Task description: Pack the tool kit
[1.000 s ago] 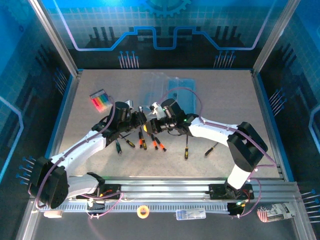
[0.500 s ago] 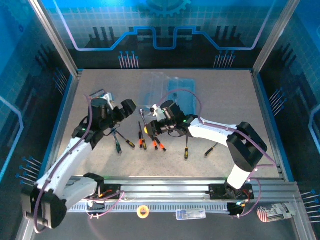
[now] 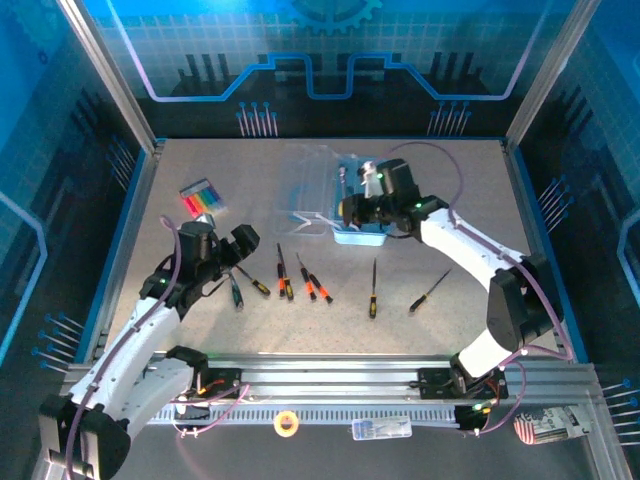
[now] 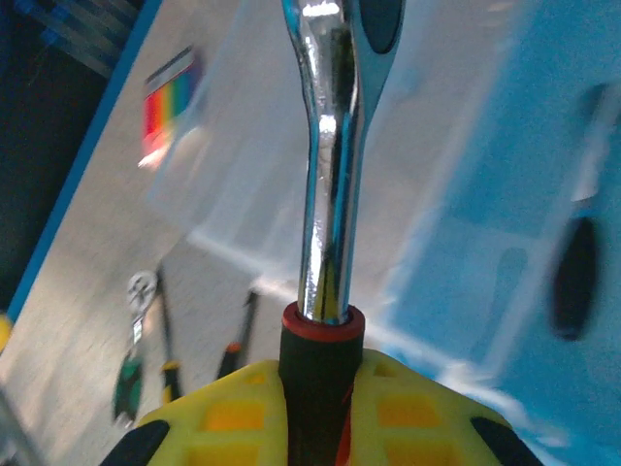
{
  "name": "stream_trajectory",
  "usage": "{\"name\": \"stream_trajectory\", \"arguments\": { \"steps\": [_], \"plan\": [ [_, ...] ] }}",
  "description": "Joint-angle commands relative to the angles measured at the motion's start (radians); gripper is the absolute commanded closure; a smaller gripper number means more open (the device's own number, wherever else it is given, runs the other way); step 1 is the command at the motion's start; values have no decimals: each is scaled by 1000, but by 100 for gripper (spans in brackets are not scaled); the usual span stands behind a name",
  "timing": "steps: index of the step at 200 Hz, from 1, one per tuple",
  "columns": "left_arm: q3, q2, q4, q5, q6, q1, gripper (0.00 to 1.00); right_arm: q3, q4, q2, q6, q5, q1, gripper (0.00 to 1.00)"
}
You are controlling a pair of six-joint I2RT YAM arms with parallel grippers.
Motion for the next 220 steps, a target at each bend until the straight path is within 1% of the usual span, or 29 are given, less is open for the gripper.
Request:
{"name": "stream_trajectory", "arguments": {
  "steps": [1,35,55,71,93,134,198,220],
  "plan": [
    [-4,-13,2,-22,-9,9,1,79,-84,37,-31,50,-59,90],
    [1,-5,-4,-17,-4,10,1,178,-132,167,-41,69,-118,90],
    [3,-7,-21,-21,2,13,1,222,-158,238,-49,88,-126,90],
    [2,-9,-26,-20,1,16,1,232,-146,279,-32,83,-131,90],
    [-1,-4,-18,-11,-7,17,1,229,-116,322,-11,77,-131,91],
    [5,7,-14,-3,-13,17,1,261,-119,408,11,69,-143,91],
    [24,16,-30,-6,-4,18,1,378,-193,528,-17,71,-148,90],
    [19,14,-24,-6,-1,18,1,390,-210,539,-32,101,-140,89]
  ]
}}
